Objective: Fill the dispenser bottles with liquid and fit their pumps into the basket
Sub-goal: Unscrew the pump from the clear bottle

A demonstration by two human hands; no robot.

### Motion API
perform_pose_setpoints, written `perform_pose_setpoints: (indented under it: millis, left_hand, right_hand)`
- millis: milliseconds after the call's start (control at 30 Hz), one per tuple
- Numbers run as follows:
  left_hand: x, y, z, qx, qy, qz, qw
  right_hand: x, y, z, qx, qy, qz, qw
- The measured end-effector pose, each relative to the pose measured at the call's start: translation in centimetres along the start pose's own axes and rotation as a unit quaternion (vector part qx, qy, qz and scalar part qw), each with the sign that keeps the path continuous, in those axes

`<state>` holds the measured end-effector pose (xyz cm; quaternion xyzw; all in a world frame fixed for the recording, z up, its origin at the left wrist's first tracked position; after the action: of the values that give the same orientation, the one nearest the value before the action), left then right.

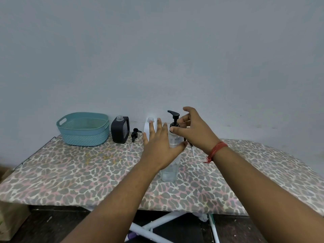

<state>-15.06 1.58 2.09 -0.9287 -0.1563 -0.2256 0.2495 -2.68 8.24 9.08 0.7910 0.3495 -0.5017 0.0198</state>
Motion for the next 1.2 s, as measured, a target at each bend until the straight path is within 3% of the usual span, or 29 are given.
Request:
perform_pose_setpoints:
  millis: [67, 233, 400, 500, 800, 967, 1200]
  left_hand:
    - [0.0, 0.1, 0.0, 0.001, 0.004, -0.003, 1.0]
    - [0.0, 0.2, 0.0, 0.003, 0.005, -0.006, 1.0]
    - [0.1, 0.2, 0.1, -0.001, 0.016, -0.011, 1.0]
    - [0.1, 0.2, 0.1, 0.005, 0.009, -0.012, 1.0]
    - [0.3, 0.4, -0.1, -0.012, -0.005, -0.021, 1.0]
    - [0.5, 0.7, -0.4, -0.019, -0.015, -0.024, 0.999]
    - [1.2, 0.9, -1.4, -0.035, -0.072, -0.018, 0.997]
  right_hand:
    - [-0.1, 0.1, 0.0, 0.013, 0.021, -0.012, 1.0]
    - [-0.4, 0.0, -0.5, -0.038, 0.003, -0.001, 0.999]
    - [-0.6, 0.1, 0.3, -0.009, 0.13, -0.024, 0.991]
    - [-1.0, -0.1, 0.1, 0.001, 0.136, -0.021, 0.99]
    - [-3.7, -0.8, -4.3, 0.141, -0.09, -0.08, 0.983]
    - [-3.4, -0.2, -8.4, 0.262, -0.233, -0.078, 0.933]
    - [-0.2, 1.3, -12.9, 0.352, -0.36, 0.025, 0.864]
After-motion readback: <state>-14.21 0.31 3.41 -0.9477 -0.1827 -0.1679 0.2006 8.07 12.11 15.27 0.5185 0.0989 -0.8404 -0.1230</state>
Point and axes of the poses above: each hand's wrist, its own y-axis away from the middle knuckle, its own z-axis out of the palm, x = y × z, the point moved 3 cm from there along -y, towards the middle knuckle, and after that the axes turned 2 degrees about x, right-handed, at the moved point
